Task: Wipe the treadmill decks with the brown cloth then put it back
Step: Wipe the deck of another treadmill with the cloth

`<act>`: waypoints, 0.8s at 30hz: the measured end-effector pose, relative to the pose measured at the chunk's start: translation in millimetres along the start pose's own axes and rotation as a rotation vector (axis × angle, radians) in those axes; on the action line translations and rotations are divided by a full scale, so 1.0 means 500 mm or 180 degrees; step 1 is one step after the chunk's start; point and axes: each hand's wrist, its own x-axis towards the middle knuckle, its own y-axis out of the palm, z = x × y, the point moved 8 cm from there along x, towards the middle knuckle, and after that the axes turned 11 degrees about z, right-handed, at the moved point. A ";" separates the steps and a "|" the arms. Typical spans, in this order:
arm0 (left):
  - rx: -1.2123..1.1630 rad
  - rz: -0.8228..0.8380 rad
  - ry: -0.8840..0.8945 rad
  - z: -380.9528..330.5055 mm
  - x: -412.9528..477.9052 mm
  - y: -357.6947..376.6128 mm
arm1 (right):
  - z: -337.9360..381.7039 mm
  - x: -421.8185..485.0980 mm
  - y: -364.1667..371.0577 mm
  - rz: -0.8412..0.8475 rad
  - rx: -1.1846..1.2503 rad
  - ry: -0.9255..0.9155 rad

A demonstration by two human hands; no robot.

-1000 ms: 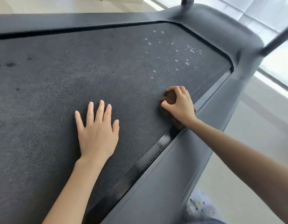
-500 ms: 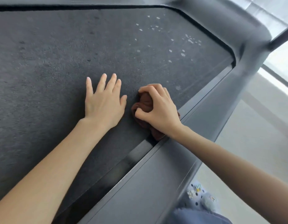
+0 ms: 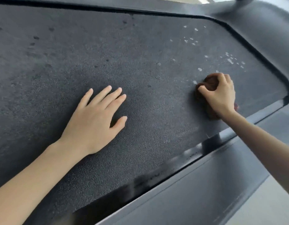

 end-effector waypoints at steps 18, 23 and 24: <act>0.0178 0.0325 -0.0143 -0.004 -0.003 -0.013 | 0.100 -0.091 0.012 0.0870 0.0457 -0.1618; 0.0133 0.0221 -0.0237 0.001 -0.003 -0.014 | 0.070 0.041 0.028 0.0411 0.0345 -0.0699; 0.0128 0.0211 -0.0233 0.001 -0.003 -0.013 | 0.098 0.051 0.042 0.0436 0.0389 -0.0711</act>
